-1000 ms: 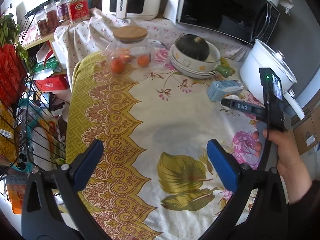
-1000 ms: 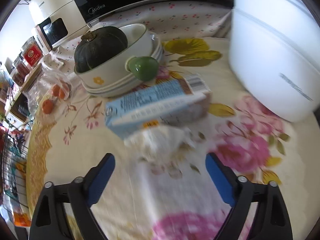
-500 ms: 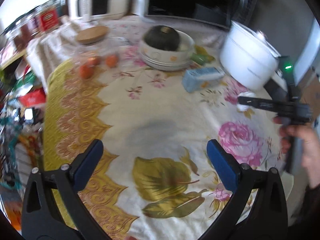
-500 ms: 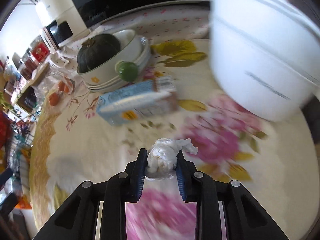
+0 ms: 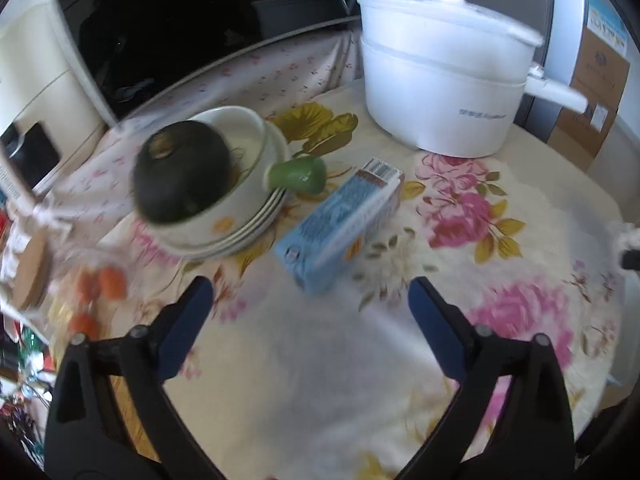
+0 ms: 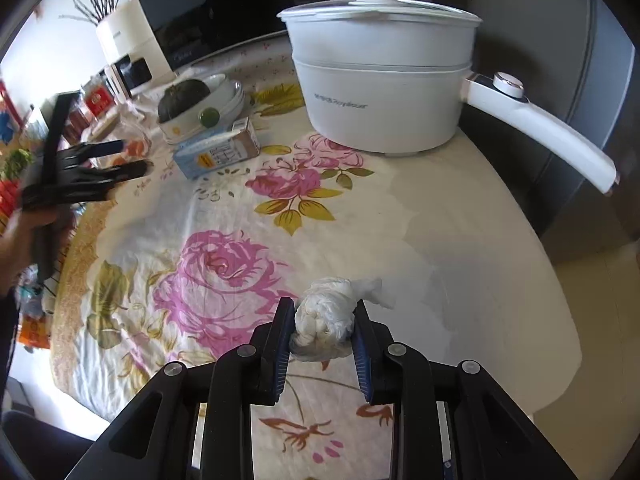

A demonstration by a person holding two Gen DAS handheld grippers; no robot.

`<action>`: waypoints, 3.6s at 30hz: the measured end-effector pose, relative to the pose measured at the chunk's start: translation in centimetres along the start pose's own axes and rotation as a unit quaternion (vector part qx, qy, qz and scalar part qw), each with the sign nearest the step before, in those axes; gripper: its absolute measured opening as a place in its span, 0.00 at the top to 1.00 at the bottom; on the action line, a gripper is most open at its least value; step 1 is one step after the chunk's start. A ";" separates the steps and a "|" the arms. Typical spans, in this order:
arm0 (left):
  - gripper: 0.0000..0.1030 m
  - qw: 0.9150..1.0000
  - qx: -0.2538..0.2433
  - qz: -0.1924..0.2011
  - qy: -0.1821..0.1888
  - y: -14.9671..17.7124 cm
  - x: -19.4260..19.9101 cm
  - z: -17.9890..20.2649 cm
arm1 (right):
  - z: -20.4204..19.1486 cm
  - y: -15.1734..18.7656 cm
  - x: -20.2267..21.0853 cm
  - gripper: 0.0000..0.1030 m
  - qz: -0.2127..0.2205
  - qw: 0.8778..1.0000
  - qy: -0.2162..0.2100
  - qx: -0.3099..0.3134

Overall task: Collect trash
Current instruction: 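Grasp the light blue milk carton with the left tool while the right tool holds the tissue, then carry the milk carton in the left tool while the right tool carries the tissue to the bin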

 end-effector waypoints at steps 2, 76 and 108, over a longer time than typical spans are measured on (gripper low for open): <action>0.07 1.000 -0.014 -0.008 0.006 -0.2 -2.0 1.0 | 0.2 0.4 0.1 0.73 -0.001 1.000 -0.002 0.010; 0.50 0.972 0.197 -0.033 0.125 12.0 13.6 12.3 | 1.2 8.4 12.7 0.72 0.000 0.996 0.070 -0.048; 0.50 0.949 0.006 -0.112 0.295 9.9 11.1 38.8 | 15.6 20.9 16.5 0.72 -0.059 0.970 0.128 -0.198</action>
Point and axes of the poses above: each gripper's, at about its wrist camera, not at the fingertips, and x roughly against the way its jaws point, z to its right, y to its underside, the point moved 7 cm from there along -x, roughly the way its jaws point, and after that the axes turned 9 degrees about z, right-handed, at the moved point
